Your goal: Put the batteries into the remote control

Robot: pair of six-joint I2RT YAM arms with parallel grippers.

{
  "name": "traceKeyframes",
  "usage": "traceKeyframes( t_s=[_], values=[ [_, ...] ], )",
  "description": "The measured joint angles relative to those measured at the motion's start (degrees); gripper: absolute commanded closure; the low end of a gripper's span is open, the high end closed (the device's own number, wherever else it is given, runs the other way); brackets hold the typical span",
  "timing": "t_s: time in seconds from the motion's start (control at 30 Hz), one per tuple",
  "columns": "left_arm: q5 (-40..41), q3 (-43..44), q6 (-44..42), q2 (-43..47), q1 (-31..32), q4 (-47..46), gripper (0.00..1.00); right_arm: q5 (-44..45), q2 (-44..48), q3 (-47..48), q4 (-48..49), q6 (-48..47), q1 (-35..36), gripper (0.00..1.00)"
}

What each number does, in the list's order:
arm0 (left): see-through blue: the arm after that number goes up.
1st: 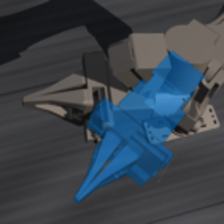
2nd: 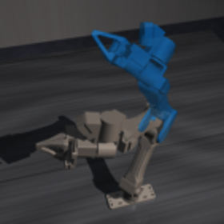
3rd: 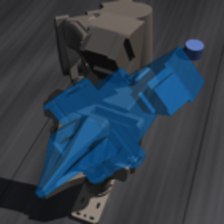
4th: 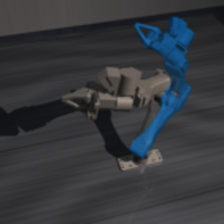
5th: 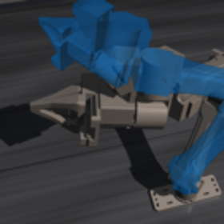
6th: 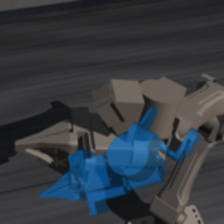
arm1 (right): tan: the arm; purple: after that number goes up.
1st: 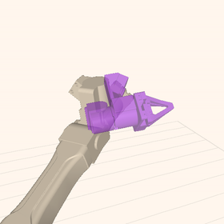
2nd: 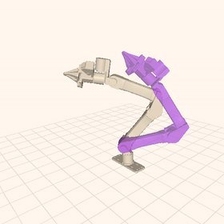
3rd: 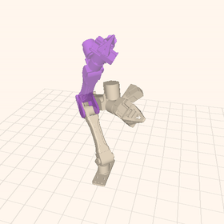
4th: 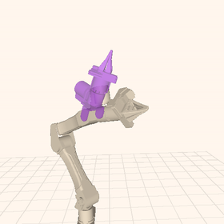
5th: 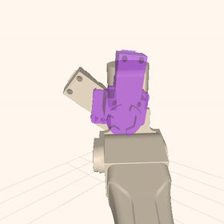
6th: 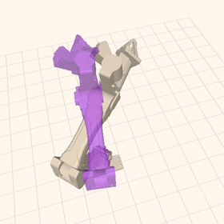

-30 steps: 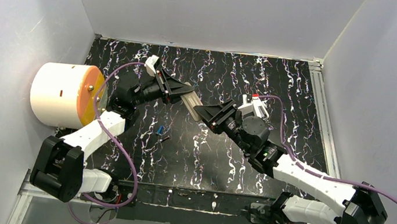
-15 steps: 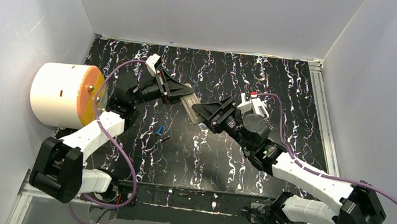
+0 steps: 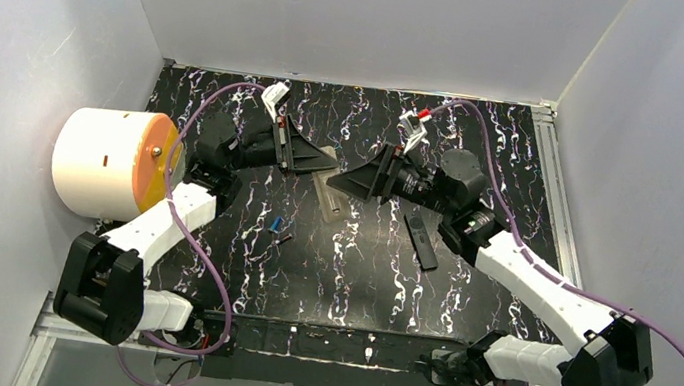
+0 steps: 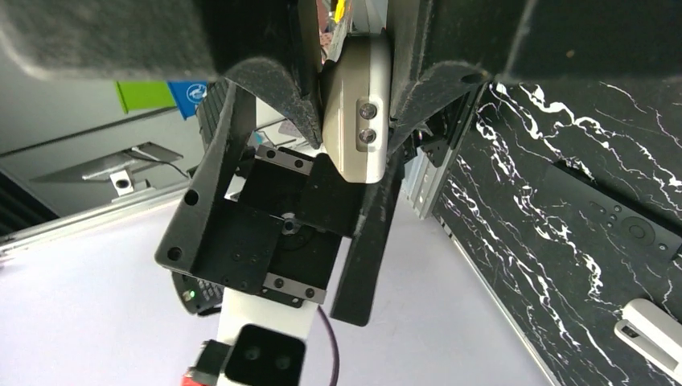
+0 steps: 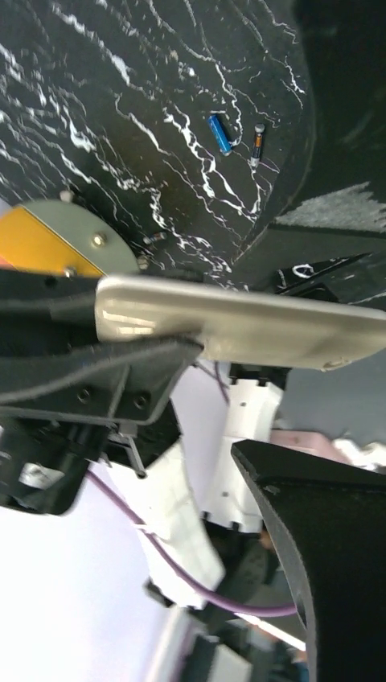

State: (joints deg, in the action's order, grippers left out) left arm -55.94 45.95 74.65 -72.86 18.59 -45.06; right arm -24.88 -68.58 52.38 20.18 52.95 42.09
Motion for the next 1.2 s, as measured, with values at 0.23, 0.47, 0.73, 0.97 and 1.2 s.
traceKeyframes(
  t_s=[0.23, 0.47, 0.73, 0.97, 1.2],
  values=[
    [-2.23, 0.61, -0.96, 0.0, 0.0, -0.15, 1.0, -10.36, -3.76, 4.04, -4.22, -7.15, 0.09, 0.5],
    [-3.39, 0.63, -2.45, 0.11, 0.0, -1.01, 0.95, -14.34, -6.05, 4.0, -4.04, -4.59, 0.04, 0.79],
    [-0.07, 0.74, -4.0, 0.31, 0.0, 2.19, 0.16, -10.93, -6.49, 4.17, -6.99, -5.18, 0.0, 0.9],
    [10.75, 2.75, -14.27, 1.53, -0.57, 22.1, 0.02, 3.69, -9.55, 11.72, -25.46, -11.54, -1.01, 0.91],
    [22.84, 5.62, -27.61, 4.46, -3.04, 46.05, 0.01, 28.41, -30.03, 39.01, -49.18, -22.6, -2.03, 0.95]
  ],
)
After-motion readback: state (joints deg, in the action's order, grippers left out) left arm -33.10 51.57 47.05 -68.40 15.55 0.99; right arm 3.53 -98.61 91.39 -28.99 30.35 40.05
